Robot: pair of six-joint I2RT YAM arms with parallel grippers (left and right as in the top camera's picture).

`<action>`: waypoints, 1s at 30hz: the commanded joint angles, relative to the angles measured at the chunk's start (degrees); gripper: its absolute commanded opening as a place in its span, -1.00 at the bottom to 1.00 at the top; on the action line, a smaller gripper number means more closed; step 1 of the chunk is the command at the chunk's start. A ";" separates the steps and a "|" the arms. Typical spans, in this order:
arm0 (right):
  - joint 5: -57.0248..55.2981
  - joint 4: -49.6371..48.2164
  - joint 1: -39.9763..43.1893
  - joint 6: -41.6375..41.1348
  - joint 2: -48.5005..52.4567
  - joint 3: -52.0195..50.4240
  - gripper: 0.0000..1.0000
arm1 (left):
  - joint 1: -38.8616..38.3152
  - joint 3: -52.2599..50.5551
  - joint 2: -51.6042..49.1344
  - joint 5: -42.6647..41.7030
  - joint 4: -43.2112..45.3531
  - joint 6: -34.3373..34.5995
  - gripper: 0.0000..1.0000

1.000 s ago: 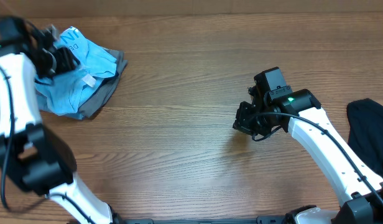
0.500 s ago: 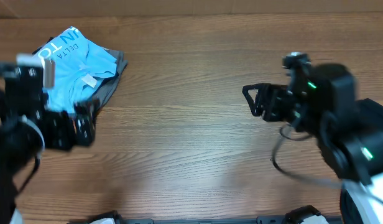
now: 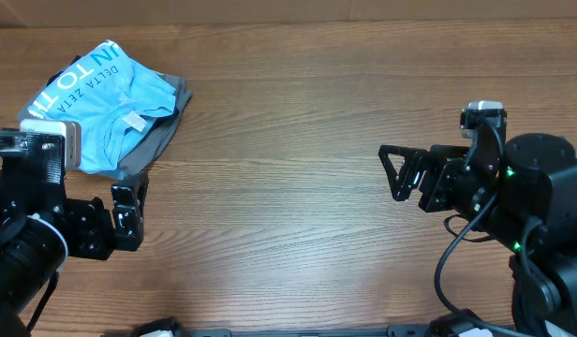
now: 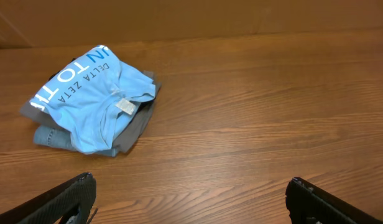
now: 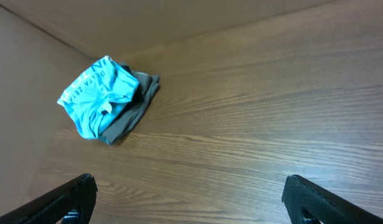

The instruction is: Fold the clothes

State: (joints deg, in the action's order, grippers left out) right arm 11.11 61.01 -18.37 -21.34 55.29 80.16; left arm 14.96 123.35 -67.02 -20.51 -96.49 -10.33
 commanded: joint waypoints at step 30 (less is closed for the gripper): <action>-4.76 -34.49 13.27 16.85 -55.01 -63.63 1.00 | -0.26 -0.24 -0.04 0.59 0.02 -0.85 1.00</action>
State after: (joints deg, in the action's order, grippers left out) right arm 6.57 28.69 -6.57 -4.78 1.48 20.73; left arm 14.96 123.09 -67.02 -20.29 -96.47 -10.52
